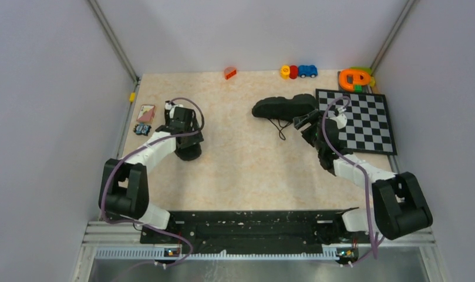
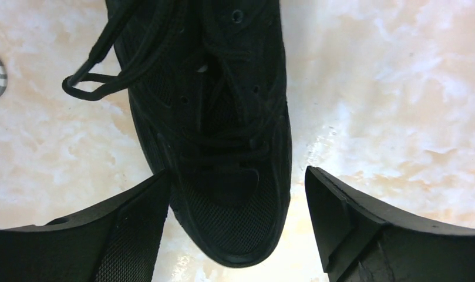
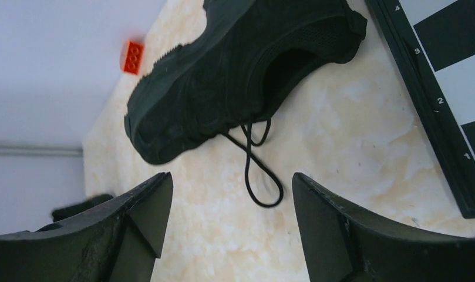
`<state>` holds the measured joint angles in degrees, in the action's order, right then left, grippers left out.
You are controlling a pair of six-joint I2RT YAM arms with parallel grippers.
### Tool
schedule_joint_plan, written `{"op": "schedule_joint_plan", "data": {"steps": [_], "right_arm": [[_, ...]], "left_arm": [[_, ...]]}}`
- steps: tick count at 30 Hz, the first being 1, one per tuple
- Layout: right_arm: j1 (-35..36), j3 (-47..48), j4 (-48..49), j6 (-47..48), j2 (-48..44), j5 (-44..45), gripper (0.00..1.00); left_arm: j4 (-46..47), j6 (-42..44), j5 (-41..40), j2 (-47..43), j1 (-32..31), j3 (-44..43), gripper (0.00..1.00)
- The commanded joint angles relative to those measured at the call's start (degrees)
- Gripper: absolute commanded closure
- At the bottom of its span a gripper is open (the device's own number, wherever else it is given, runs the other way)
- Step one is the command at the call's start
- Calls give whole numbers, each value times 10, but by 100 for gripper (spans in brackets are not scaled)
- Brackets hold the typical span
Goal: Tie the shoes
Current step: Move the shoe to the center of the board, then pick up the shoe at the center of the board.
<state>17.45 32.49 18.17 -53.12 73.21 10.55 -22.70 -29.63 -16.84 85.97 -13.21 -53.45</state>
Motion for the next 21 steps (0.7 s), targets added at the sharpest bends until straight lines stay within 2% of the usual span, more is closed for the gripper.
{"op": "schedule_joint_plan", "data": {"steps": [1, 5, 10, 14, 17, 21], "right_arm": [[-6, -11, 184, -137, 64, 78, 25], [-7, 5, 241, -176, 146, 94, 25], [-11, 23, 313, -194, 222, 107, 25], [-23, 52, 340, -190, 274, 104, 26], [-31, 65, 399, -195, 309, 89, 28], [-34, 99, 409, -189, 343, 80, 33]], "left_arm": [[11, 22, 63, -53, -2, -17, 13], [-34, 0, 82, -117, -8, -15, 10], [-107, -21, 61, -200, -12, -21, 9], [-106, -25, 110, -254, -14, -5, 8], [-79, -29, 162, -274, -21, 21, 8], [-68, -22, 176, -291, -23, 40, 7]]}}
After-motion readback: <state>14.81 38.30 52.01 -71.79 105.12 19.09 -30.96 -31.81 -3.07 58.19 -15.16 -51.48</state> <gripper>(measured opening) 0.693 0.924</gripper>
